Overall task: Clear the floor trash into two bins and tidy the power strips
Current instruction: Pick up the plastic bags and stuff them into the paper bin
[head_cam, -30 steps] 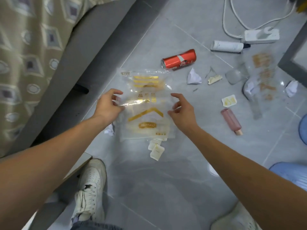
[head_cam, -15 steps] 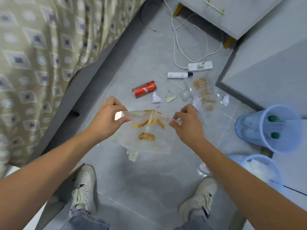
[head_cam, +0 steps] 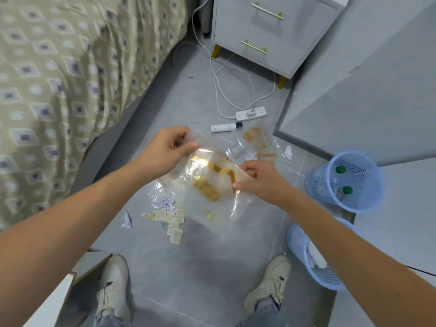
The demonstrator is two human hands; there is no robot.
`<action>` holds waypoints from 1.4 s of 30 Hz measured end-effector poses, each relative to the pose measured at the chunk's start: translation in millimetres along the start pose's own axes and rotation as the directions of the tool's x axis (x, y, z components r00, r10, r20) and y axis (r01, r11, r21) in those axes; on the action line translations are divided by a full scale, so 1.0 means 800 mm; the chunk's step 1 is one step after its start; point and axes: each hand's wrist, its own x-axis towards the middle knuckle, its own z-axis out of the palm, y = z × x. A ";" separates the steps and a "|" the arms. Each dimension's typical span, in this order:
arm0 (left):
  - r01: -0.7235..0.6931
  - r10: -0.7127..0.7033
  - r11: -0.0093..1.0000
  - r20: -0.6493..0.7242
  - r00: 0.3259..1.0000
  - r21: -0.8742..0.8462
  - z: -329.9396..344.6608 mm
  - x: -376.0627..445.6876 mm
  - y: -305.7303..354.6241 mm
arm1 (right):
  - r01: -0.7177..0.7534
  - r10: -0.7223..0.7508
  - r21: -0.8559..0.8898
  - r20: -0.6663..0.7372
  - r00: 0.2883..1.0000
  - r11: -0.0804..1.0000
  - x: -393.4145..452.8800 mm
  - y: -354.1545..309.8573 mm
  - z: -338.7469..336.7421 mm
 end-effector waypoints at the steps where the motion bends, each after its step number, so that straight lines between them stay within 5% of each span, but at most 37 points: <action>1: 0.008 -0.008 1.000 -0.016 1.000 -0.017 0.000 0.001 0.004 | 0.013 -0.013 0.008 -0.027 1.000 1.000 -0.005 0.000 -0.006; 12: 0.028 -0.030 0.999 0.136 0.990 0.017 0.033 0.034 0.042 | 0.024 -0.029 0.058 0.096 0.995 0.998 -0.037 -0.006 -0.040; 15: 0.030 -0.024 0.994 -0.057 0.998 0.107 0.033 0.040 0.052 | -0.002 0.006 0.305 -0.014 1.000 0.952 -0.045 -0.007 -0.035; 17: 0.151 -0.159 0.987 -0.218 0.963 -0.055 0.029 0.027 0.056 | -0.033 0.094 0.493 -0.100 0.991 0.869 -0.052 -0.001 -0.034; 19: 0.347 -0.369 0.896 -0.032 0.929 -0.276 0.028 0.009 0.051 | -0.068 0.172 0.615 -0.111 0.979 0.786 -0.059 0.004 -0.031; 22: 0.445 -0.370 0.883 0.362 0.856 -0.149 0.047 -0.021 0.035 | -0.106 0.200 0.667 -0.066 0.978 0.737 -0.063 0.005 -0.023; 31: 0.294 -0.202 0.888 0.274 0.940 -0.354 0.083 -0.038 0.031 | -0.116 0.186 0.625 -0.047 0.981 0.772 -0.086 -0.001 -0.053; 38: 0.294 -0.178 0.698 0.240 0.954 -0.653 0.105 -0.033 0.051 | -0.045 0.138 0.792 -0.050 0.989 0.608 -0.102 0.011 -0.061; 42: 0.348 -0.221 0.693 0.273 0.936 -0.632 0.106 -0.034 0.055 | -0.036 0.144 0.828 -0.055 0.988 0.559 -0.109 0.019 -0.062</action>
